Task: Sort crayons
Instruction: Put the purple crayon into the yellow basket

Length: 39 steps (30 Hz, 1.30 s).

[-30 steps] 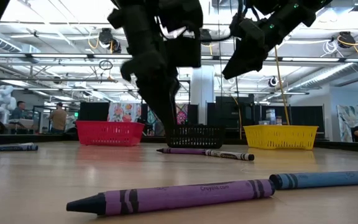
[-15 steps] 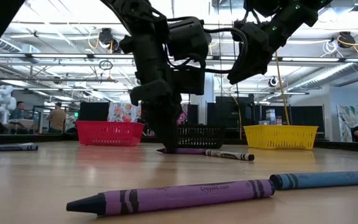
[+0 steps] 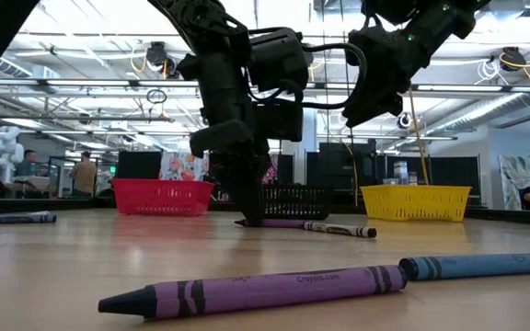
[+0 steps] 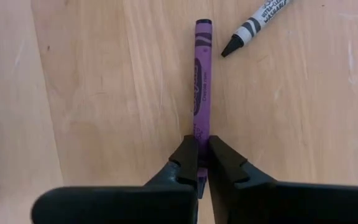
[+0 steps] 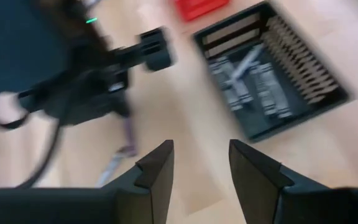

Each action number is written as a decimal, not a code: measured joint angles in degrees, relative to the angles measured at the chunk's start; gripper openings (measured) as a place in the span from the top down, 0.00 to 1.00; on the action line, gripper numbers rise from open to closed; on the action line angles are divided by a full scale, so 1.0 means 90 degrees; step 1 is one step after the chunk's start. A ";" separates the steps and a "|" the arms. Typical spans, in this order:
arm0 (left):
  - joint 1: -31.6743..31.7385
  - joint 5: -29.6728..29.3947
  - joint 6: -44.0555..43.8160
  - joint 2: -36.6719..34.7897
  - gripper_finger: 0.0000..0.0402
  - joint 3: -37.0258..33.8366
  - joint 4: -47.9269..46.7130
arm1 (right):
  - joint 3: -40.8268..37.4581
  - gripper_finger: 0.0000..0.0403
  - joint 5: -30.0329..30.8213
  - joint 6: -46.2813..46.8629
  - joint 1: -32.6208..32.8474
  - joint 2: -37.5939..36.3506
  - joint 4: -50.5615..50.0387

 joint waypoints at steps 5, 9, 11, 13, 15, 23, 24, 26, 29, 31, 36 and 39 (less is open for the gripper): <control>-0.0010 -0.0010 -0.0007 -0.0071 0.99 -0.0013 -0.0019 | 0.0000 0.65 -0.0555 0.0425 0.0418 0.0000 -0.0056; -0.0062 -0.0073 -0.0138 -0.0248 0.99 -0.0041 -0.0098 | 0.0000 0.65 -0.0839 0.0646 0.0864 0.0000 -0.0099; -0.0091 -0.0070 -0.0158 -0.0402 0.99 -0.0043 -0.0130 | 0.0000 0.65 -0.0907 0.0716 0.1101 0.0000 -0.0177; -0.0132 -0.0070 -0.0169 -0.0563 0.99 -0.0033 -0.0099 | 0.0000 0.65 -0.0900 0.0787 0.1348 0.0000 -0.0203; -0.0187 -0.0068 -0.0172 -0.0670 1.00 -0.0033 -0.0074 | 0.0000 0.65 -0.0893 0.0846 0.1575 0.0000 -0.0217; -0.0420 -0.0119 -0.0508 -0.1195 1.00 -0.0028 0.0364 | 0.0000 0.65 -0.0540 0.1185 0.2616 0.0000 -0.0166; -0.0463 -0.0117 -0.0508 -0.1233 1.00 -0.0028 0.0472 | 0.0000 0.65 -0.0390 0.1236 0.2752 0.0000 -0.0173; -0.0542 -0.0117 -0.0508 -0.1299 1.00 -0.0028 0.0679 | 0.0000 0.65 -0.0029 0.1361 0.2986 0.0000 -0.0171; -0.0645 -0.0114 -0.0512 -0.1289 1.00 -0.0019 0.0875 | 0.0000 0.65 0.0643 0.1635 0.3330 0.0000 -0.0169; -0.0712 -0.0115 -0.0515 -0.1280 1.00 -0.0028 0.1023 | 0.0000 0.65 0.1221 0.1891 0.3555 0.0000 -0.0169; -0.0841 -0.0114 -0.0560 -0.1292 1.00 -0.0026 0.1684 | 0.0000 0.65 0.2400 0.2523 0.4118 0.0000 -0.0169; -0.0879 -0.0114 -0.0563 -0.1292 1.00 -0.0024 0.2150 | 0.0000 0.65 0.2885 0.2790 0.4431 0.0000 -0.0169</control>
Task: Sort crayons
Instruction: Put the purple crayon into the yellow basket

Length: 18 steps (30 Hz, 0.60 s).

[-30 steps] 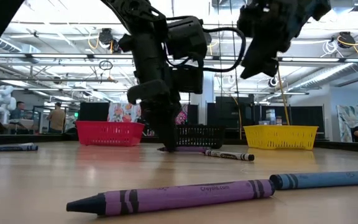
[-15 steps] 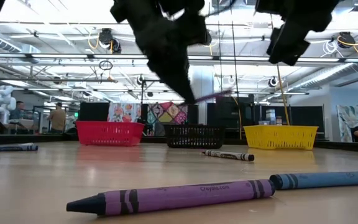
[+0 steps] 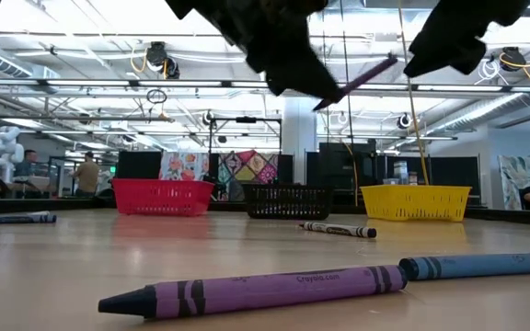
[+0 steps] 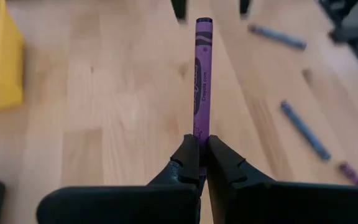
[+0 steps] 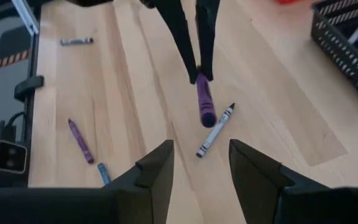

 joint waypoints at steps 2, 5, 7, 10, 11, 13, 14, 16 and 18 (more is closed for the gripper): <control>-0.0009 0.0000 0.0000 0.0000 1.00 0.0000 0.0229 | 0.0000 0.65 0.0297 0.0140 0.0189 0.0002 0.0002; -0.0027 0.0000 0.0019 0.0000 1.00 0.0000 0.0532 | 0.0000 0.65 0.0652 0.0277 0.0415 0.0002 0.0000; -0.0036 0.0009 0.0041 0.0000 1.00 0.0000 0.0752 | 0.0000 0.65 0.0906 0.0295 0.0538 0.0002 0.0000; -0.0041 0.0089 0.0049 0.0000 1.00 0.0000 0.1107 | 0.0000 0.65 0.1259 0.0257 0.0641 0.0002 0.0001; -0.0041 0.0103 0.0049 0.0000 1.00 0.0000 0.1223 | 0.0000 0.65 0.1367 0.0226 0.0656 0.0002 0.0005; -0.0041 0.0118 0.0045 0.0000 1.00 0.0000 0.1387 | 0.0000 0.65 0.1549 0.0131 0.0679 0.0002 0.0012; -0.0041 0.0120 0.0033 0.0000 1.00 0.0000 0.1478 | 0.0000 0.65 0.1586 0.0068 0.0679 0.0002 0.0043; -0.0041 0.0122 -0.0114 0.0000 1.00 0.0000 0.1716 | 0.0000 0.65 0.1647 -0.0081 0.0679 0.0002 0.0136; -0.0041 0.0124 -0.0112 0.0000 1.00 0.0002 0.1865 | 0.0000 0.65 0.1856 -0.0257 0.0679 0.0002 0.0259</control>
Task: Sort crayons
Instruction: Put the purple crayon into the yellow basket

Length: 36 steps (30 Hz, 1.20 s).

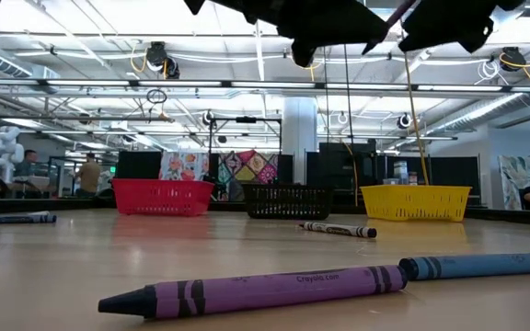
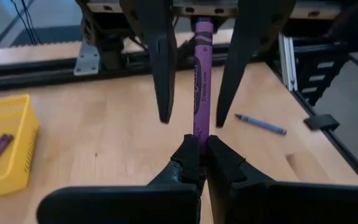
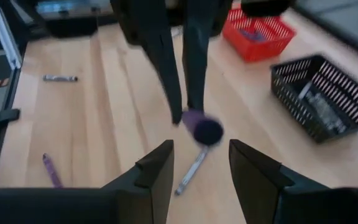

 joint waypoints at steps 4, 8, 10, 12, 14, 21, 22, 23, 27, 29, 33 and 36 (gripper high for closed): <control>0.0000 0.0000 0.0000 0.0000 1.00 0.0000 0.0091 | 0.0000 0.65 0.0406 -0.0466 0.0000 0.0000 0.0291; 0.0000 0.0000 0.0000 0.0000 1.00 0.0000 0.0092 | 0.0000 0.65 0.0562 -0.0791 0.0000 0.0000 0.0505; 0.0000 0.0000 0.0000 0.0000 1.00 0.0000 0.0094 | 0.0000 0.65 0.0564 -0.0866 0.0000 0.0000 0.0572; 0.0000 0.0000 0.0000 0.0000 1.00 0.0000 0.0098 | 0.0000 0.65 0.0566 -0.0868 0.0000 0.0000 0.0574; 0.0000 0.0000 0.0000 0.0000 1.00 0.0000 0.0097 | 0.0000 0.65 0.0578 -0.0873 0.0000 0.0000 0.0572; 0.0002 -0.0002 0.0003 0.0000 1.00 0.0000 0.0133 | 0.0000 0.76 0.0581 -0.0844 0.0000 0.0000 0.0564; 0.0002 -0.0002 0.0003 0.0000 1.00 0.0000 0.0133 | 0.0000 0.79 0.0575 -0.0848 0.0000 0.0000 0.0567; 0.0005 -0.0005 0.0003 0.0000 1.00 0.0000 0.0133 | 0.0000 0.83 0.0566 -0.0851 0.0000 0.0000 0.0567; 0.0007 -0.0007 0.0021 0.0000 1.00 0.0002 0.0123 | 0.0000 0.96 0.0537 -0.0851 0.0000 0.0000 0.0578; 0.0005 -0.0007 0.0025 0.0000 1.00 0.0002 0.0121 | 0.0000 0.98 0.0536 -0.0850 0.0002 0.0000 0.0579; 0.0005 -0.0007 0.0022 0.0000 1.00 0.0005 0.0116 | 0.0000 0.97 0.0532 -0.0841 0.0000 0.0000 0.0605; 0.0000 -0.0142 0.0022 0.0000 0.98 0.0005 0.0109 | 0.0000 0.99 0.0548 -0.0850 0.0000 0.0000 0.0605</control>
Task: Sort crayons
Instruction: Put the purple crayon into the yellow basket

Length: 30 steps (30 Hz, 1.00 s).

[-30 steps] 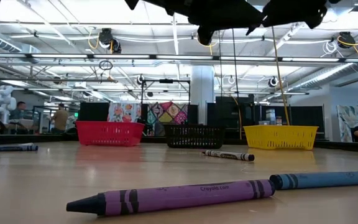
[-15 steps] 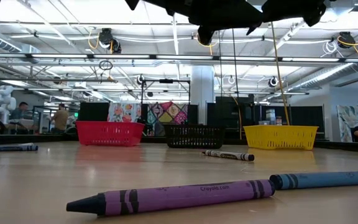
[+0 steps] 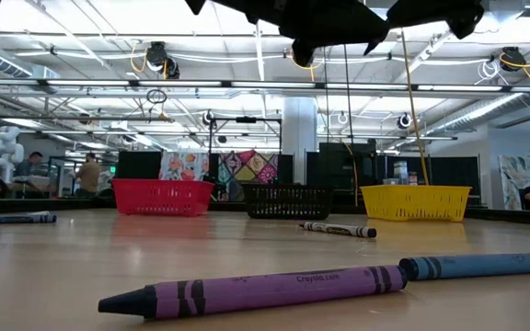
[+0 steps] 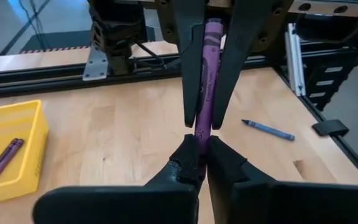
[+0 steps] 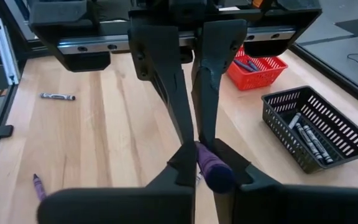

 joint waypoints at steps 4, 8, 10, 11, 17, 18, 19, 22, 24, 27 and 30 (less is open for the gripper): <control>0.0005 -0.0084 -0.0007 0.0000 0.92 0.0005 -0.0024 | 0.0000 0.99 0.0026 -0.0008 -0.0039 0.0000 -0.0004; 0.0010 -0.0114 0.0093 0.0000 0.84 0.0005 -0.0060 | 0.0000 0.99 0.0027 -0.0012 -0.0150 0.0000 -0.0023; 0.0010 -0.0210 0.0182 0.0000 0.80 0.0005 -0.0102 | 0.0002 0.99 0.0055 -0.0027 -0.0234 0.0000 -0.0115; 0.0010 -0.0349 0.0189 -0.0009 0.79 0.0005 -0.0154 | 0.0001 0.99 0.0125 -0.0015 -0.0277 0.0000 -0.0206; 0.0014 -0.1546 0.0180 -0.0390 0.76 0.0005 -0.1353 | 0.0001 1.00 0.0293 -0.0013 -0.0684 0.0000 -0.0771; 0.0019 -0.1605 0.0160 -0.0470 0.76 0.0005 -0.1513 | 0.0002 1.00 0.0290 -0.0015 -0.0761 0.0000 -0.0859; 0.0027 -0.1613 0.0153 -0.0564 0.76 0.0005 -0.1741 | 0.0002 1.00 0.0264 -0.0013 -0.0838 0.0000 -0.0941; 0.0011 -0.1611 0.0148 -0.0794 0.76 0.0005 -0.2239 | 0.0002 1.00 0.0203 -0.0013 -0.1128 -0.0002 -0.1256; -0.0026 -0.1609 0.0148 -0.0917 0.76 0.0005 -0.2679 | 0.0002 1.00 0.0172 -0.0008 -0.1344 -0.0002 -0.1547; -0.0046 -0.1606 0.0146 -0.1030 0.76 0.0002 -0.3227 | 0.0002 1.00 0.0147 0.0142 -0.1666 -0.0002 -0.2102; -0.0044 -0.1611 -0.0004 -0.1069 0.76 0.0005 -0.3825 | 0.0002 1.00 -0.0084 0.0313 -0.2024 -0.0002 -0.2722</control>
